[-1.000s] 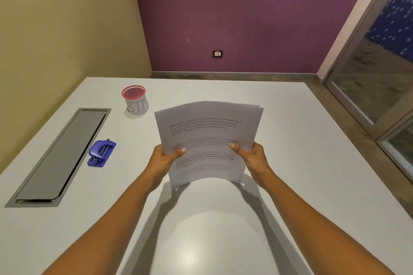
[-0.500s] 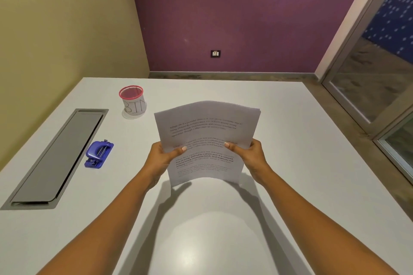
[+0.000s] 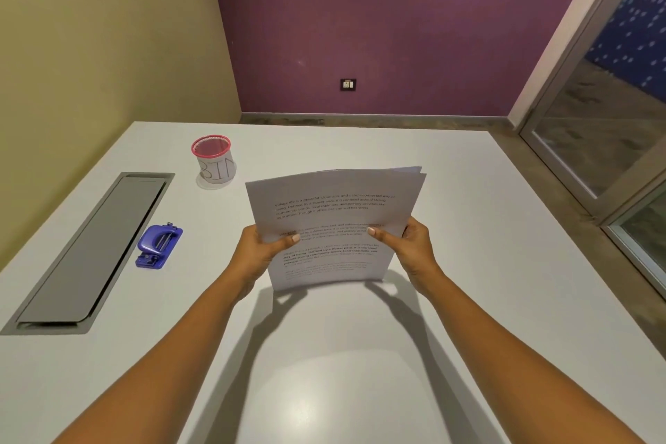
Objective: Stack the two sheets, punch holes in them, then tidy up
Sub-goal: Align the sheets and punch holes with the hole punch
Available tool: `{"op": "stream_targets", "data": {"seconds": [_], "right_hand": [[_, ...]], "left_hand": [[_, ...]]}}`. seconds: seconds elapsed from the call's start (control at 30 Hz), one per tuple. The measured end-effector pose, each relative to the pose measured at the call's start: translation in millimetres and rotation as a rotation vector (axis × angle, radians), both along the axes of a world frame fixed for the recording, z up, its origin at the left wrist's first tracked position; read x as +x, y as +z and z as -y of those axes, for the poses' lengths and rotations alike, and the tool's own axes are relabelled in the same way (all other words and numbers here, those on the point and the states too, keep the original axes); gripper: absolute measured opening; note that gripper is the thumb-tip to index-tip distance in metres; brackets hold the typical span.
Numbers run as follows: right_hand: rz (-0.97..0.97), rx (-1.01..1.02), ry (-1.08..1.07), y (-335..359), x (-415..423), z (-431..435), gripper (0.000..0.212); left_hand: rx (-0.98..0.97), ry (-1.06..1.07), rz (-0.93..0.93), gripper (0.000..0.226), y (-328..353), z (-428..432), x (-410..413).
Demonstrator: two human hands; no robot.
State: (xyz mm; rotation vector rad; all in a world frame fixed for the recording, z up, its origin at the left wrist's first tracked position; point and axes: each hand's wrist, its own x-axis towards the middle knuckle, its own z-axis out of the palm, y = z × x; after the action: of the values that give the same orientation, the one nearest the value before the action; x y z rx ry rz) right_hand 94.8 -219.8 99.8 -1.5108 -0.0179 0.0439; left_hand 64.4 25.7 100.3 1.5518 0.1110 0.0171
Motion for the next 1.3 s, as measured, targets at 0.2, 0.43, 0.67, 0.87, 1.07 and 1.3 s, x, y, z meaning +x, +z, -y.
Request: {"op": "stream_targets", "data": {"seconds": [0.2,0.43,0.67,0.87,1.07,1.3], "right_hand": [[-0.036,0.01,-0.02,-1,-1,-8,0.021],[-0.014,0.015,-0.014,4,2,-7,0.024],[-0.023,0.007,-0.026,-3,-4,-9,0.021],[-0.014,0.009,-0.028,2,-3,-8,0.021],[-0.028,0.008,-0.018,-6,-7,-7,0.021],[-0.044,-0.01,-0.004,-11,-10,6,0.018]], "left_hand": [[0.0,0.019,-0.004,0.023,-1,8,1],[0.031,0.033,0.022,0.025,6,-1,5],[0.009,0.037,-0.019,0.02,-2,4,0],[0.049,0.024,0.01,0.021,8,2,0],[0.029,0.032,-0.03,0.014,-1,5,-6],[-0.073,0.198,0.016,0.014,4,-1,-3]]}}
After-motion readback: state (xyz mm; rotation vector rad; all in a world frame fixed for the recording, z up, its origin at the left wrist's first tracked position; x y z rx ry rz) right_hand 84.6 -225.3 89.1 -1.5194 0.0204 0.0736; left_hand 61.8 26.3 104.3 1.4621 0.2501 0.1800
